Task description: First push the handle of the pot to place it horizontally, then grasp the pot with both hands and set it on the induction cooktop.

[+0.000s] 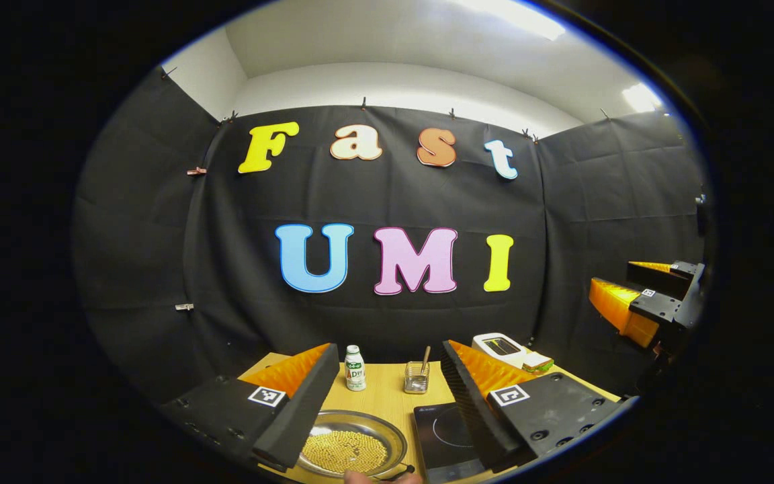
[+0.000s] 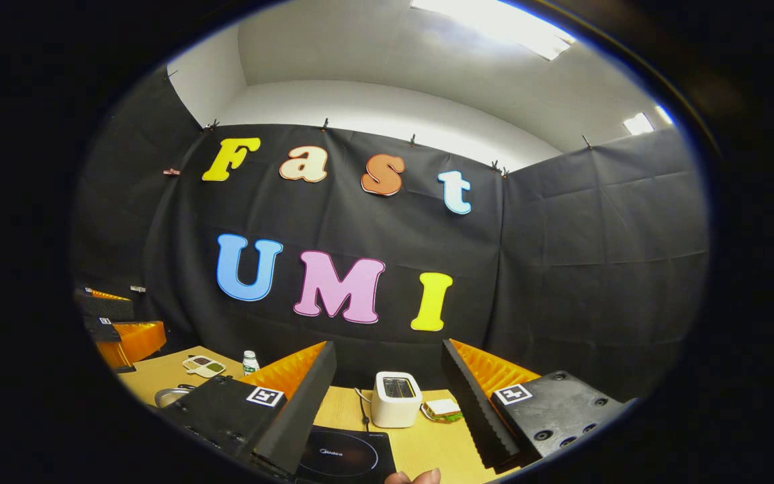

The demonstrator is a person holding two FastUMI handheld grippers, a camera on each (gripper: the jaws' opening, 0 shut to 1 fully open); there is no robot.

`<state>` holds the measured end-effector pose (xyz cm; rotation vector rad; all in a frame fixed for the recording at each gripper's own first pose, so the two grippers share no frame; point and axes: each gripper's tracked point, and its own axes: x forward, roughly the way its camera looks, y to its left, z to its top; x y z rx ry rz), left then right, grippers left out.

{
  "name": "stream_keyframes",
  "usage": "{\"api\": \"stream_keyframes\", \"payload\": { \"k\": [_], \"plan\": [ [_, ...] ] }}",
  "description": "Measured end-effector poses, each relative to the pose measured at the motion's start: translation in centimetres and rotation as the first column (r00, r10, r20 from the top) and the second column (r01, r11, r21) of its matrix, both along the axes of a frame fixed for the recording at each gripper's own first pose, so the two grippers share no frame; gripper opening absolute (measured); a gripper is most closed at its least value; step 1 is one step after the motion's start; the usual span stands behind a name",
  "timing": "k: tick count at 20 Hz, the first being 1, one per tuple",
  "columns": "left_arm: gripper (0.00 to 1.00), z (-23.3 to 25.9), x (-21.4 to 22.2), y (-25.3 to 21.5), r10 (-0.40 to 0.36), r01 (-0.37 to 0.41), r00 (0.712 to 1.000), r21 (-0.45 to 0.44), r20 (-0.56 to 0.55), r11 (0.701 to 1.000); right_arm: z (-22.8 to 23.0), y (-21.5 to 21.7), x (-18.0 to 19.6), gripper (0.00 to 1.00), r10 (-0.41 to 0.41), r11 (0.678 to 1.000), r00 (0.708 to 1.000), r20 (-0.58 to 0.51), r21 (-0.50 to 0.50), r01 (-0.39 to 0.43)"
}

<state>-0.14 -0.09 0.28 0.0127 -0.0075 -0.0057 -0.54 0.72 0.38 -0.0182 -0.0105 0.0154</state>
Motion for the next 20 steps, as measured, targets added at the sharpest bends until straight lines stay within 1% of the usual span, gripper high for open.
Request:
{"api": "stream_keyframes", "payload": {
  "k": [1,2,4,7,8,11,12,14,16,18,20],
  "plan": [
    [0.94,0.2,-0.1,0.0,-0.002,0.002,1.000,-0.006,0.002,1.000,-0.1,0.0,0.0,0.98,-0.001,1.000,1.000,-0.001,0.000,0.001],
    [0.91,0.2,-0.2,0.1,-0.004,0.004,1.000,-0.018,0.006,1.000,0.0,0.0,0.0,0.98,-0.003,1.000,1.000,0.000,0.000,0.003],
    [0.63,0.2,-0.2,-0.1,-0.029,0.029,1.000,-0.051,-0.001,0.998,0.0,0.0,0.0,0.98,-0.006,1.000,1.000,0.002,-0.009,0.006],
    [0.20,-0.4,-0.3,0.0,-0.069,0.067,0.997,-0.065,-0.037,0.996,0.0,0.2,0.1,0.98,-0.006,1.000,1.000,0.005,-0.014,0.006],
    [0.06,-0.8,-0.3,-0.3,-0.099,0.095,0.994,-0.070,-0.055,0.993,0.0,0.4,0.1,0.98,-0.003,1.000,1.000,0.007,-0.011,0.003],
    [0.05,-3.2,-0.7,-0.3,-0.148,0.140,0.977,-0.059,-0.154,0.988,0.0,0.7,0.2,0.98,0.000,1.000,1.000,0.009,-0.011,0.000],
    [0.05,-4.6,-0.8,-0.6,-0.171,0.162,0.963,-0.060,-0.207,0.985,-0.2,0.9,0.2,0.98,0.002,1.000,1.000,0.005,-0.012,-0.002],
    [0.05,-7.4,-1.2,0.2,-0.174,0.169,0.931,-0.044,-0.320,0.985,-0.4,1.2,0.1,0.98,0.005,1.000,1.000,0.002,-0.011,-0.005],
    [0.05,-10.5,-2.0,0.5,-0.190,0.190,0.884,-0.042,-0.428,0.981,-0.6,1.4,0.1,0.98,0.009,1.000,1.000,-0.001,-0.010,-0.009],
    [0.05,-13.6,-3.0,0.3,-0.228,0.217,0.819,-0.083,-0.527,0.973,-0.9,1.4,0.0,0.98,0.009,1.000,1.000,-0.006,-0.012,-0.009],
    [0.05,-16.4,-3.8,0.7,-0.233,0.215,0.752,-0.105,-0.616,0.971,-1.1,1.2,-0.1,0.98,0.003,1.000,1.000,-0.007,-0.018,-0.003]
  ]
}}
